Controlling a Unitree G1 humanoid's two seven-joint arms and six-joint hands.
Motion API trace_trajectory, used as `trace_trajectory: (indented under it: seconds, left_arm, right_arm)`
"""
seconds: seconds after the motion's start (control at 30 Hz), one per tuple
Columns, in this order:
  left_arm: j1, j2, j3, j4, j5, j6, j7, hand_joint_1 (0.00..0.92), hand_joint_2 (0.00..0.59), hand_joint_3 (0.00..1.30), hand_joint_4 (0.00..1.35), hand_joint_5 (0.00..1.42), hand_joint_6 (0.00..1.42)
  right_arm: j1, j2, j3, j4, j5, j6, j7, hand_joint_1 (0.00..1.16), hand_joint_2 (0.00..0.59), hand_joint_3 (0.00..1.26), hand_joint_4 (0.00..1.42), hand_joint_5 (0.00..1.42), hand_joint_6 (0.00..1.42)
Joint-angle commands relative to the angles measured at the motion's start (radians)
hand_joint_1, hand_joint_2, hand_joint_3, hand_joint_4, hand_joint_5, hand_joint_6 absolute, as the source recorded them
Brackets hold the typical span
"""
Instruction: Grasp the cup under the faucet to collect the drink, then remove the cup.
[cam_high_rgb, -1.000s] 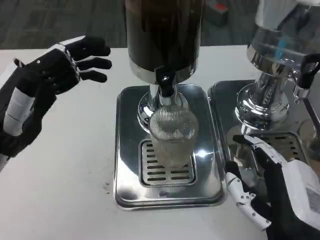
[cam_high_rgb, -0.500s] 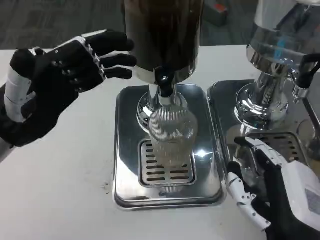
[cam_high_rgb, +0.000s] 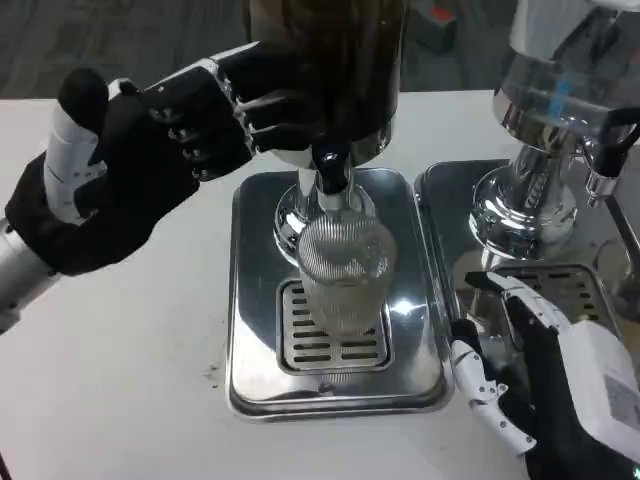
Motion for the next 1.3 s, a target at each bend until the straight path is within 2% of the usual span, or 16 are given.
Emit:
trace_trajectory:
  seconds: [0.03,0.47,1.3]
  left_arm:
    - [-0.038,-0.023,0.004,0.012,0.033,0.010,-0.017,0.000,0.068,0.18,0.09,0.15,0.19]
    - [-0.071,-0.082,0.022,0.042,0.077,-0.003,-0.030,0.000,0.070,0.17,0.08,0.14,0.17]
    - [-0.024,-0.058,0.083,-0.038,0.068,0.057,-0.054,0.000,0.080,0.19,0.11,0.16,0.21]
  right_arm:
    - [-0.009,0.006,0.005,0.020,0.005,0.000,-0.023,0.23,0.459,0.28,0.18,0.17,0.27]
    - [-0.012,0.011,0.014,0.036,0.008,-0.001,-0.039,0.22,0.460,0.28,0.17,0.17,0.27]
    - [-0.016,0.001,0.014,0.038,0.020,-0.005,-0.034,0.21,0.460,0.28,0.17,0.17,0.27]
